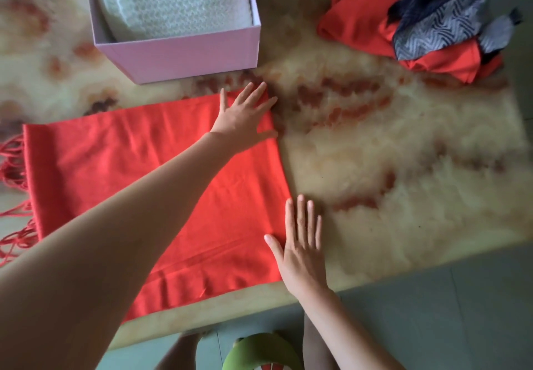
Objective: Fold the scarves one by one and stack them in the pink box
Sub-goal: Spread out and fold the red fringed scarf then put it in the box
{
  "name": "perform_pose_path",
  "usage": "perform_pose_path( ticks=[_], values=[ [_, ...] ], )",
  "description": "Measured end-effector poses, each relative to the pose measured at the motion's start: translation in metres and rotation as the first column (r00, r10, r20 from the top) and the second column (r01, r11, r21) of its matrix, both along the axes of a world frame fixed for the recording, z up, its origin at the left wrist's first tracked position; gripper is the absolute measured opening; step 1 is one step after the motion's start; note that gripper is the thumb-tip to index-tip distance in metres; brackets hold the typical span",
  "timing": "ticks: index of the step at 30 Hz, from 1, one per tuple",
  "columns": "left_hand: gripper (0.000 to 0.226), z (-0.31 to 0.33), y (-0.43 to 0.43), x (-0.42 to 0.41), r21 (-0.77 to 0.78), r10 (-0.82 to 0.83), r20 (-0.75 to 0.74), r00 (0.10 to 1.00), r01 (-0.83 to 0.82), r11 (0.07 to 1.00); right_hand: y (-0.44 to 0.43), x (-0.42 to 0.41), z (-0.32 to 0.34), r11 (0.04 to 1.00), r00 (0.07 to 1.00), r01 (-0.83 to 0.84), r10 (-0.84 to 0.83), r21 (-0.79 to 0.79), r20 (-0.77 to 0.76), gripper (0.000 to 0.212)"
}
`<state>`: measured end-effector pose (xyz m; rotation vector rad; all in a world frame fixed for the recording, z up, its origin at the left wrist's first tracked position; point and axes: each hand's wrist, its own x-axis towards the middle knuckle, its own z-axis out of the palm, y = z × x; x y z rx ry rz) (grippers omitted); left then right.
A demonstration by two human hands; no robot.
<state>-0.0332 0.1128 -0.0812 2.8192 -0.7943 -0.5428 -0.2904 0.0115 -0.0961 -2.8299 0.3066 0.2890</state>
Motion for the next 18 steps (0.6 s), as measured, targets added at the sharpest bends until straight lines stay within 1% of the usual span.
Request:
perform_pose_path(
  ticks=[2,3,4,6,7,9,14,16,18],
  values=[
    [0.053,0.011,0.001,0.006,-0.182,0.157,0.086,0.984,-0.139,0.973,0.004,-0.003,0.008,0.982,0.984,0.157,-0.164,0.105,0.066,0.077],
    [0.046,0.015,0.003,0.008,-0.246,0.235,0.136,0.963,-0.197,0.949,0.005,-0.005,0.012,0.961,0.96,0.244,-0.258,0.129,0.105,0.074],
    [0.039,0.018,0.005,0.009,-0.28,0.3,0.146,0.943,-0.252,0.926,0.005,-0.008,0.014,0.935,0.93,0.328,-0.345,0.135,0.124,0.069],
    [0.029,0.02,0.007,0.006,-0.258,0.393,0.053,0.918,-0.368,0.893,0.006,-0.016,0.017,0.871,0.87,0.469,-0.484,0.144,0.092,0.06],
    [0.029,0.019,0.004,0.003,-0.227,0.422,-0.012,0.906,-0.414,0.881,0.007,-0.02,0.018,0.845,0.848,0.512,-0.525,0.154,0.066,0.054],
    [0.038,0.017,-0.004,-0.001,-0.176,0.482,-0.098,0.871,-0.492,0.853,0.008,-0.026,0.019,0.829,0.835,0.542,-0.55,0.14,0.025,0.042],
    [0.073,0.016,-0.027,0.001,-0.056,0.587,-0.092,0.804,-0.593,0.803,0.001,-0.028,0.021,0.736,0.747,0.665,-0.655,0.124,-0.117,0.026],
    [0.078,0.017,-0.035,0.004,-0.023,0.631,-0.097,0.769,-0.636,0.771,-0.001,-0.03,0.021,0.737,0.752,0.659,-0.648,0.151,-0.121,0.024],
    [0.076,0.016,-0.041,0.005,-0.031,0.668,-0.081,0.74,-0.672,0.74,-0.001,-0.033,0.021,0.757,0.775,0.631,-0.626,0.172,-0.089,0.024]
  ],
)
